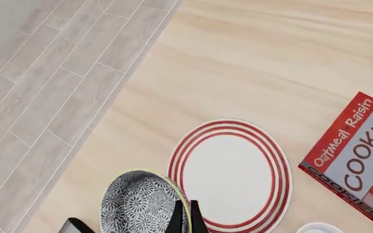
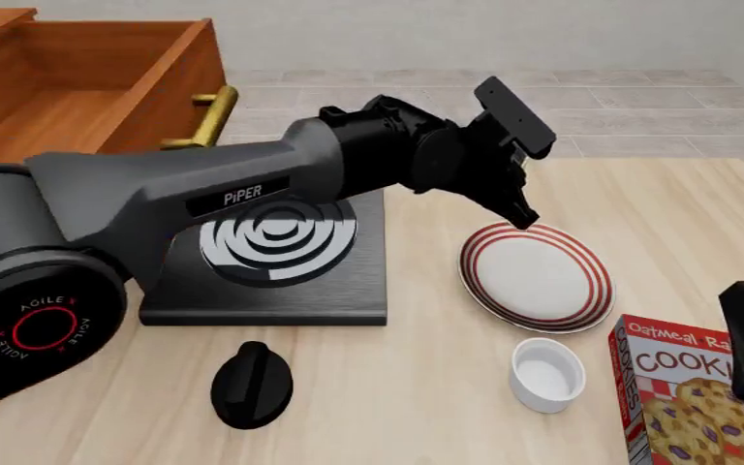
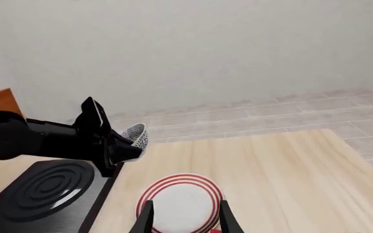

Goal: Pick the akita bowl in the top layer of the wooden cabinet and place it on the plate.

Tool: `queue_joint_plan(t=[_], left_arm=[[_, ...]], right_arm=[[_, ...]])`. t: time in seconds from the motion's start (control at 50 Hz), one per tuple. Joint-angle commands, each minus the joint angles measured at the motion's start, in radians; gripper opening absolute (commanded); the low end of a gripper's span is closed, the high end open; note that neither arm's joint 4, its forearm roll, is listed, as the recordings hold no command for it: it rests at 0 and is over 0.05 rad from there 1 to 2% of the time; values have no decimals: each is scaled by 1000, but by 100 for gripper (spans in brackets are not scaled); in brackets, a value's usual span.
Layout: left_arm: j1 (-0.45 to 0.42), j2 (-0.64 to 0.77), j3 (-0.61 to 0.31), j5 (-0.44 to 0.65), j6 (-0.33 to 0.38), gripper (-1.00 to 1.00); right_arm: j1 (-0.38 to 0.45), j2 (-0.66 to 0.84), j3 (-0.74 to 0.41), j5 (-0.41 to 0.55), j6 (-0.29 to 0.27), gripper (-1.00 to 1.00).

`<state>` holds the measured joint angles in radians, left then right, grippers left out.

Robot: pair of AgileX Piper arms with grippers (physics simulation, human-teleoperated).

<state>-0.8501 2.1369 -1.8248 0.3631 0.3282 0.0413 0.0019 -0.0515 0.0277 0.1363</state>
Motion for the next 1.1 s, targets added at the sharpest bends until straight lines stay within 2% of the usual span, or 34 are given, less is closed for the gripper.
queue_joint_plan(t=[0.02,0.16,0.8,1.1], left_arm=[[-13,36,-41,-6,-12,-100],[-21,49,-38,-18,-17,-100],[-37,204,-156,-18,-40,-100],[-65,263,-202,-17,-71,-100]], right_arm=[[-6,1,-4,3,10,100],[-8,0,-4,3,12,100],[-25,0,6,-7,28,100],[-27,-1,12,-8,40,100]])
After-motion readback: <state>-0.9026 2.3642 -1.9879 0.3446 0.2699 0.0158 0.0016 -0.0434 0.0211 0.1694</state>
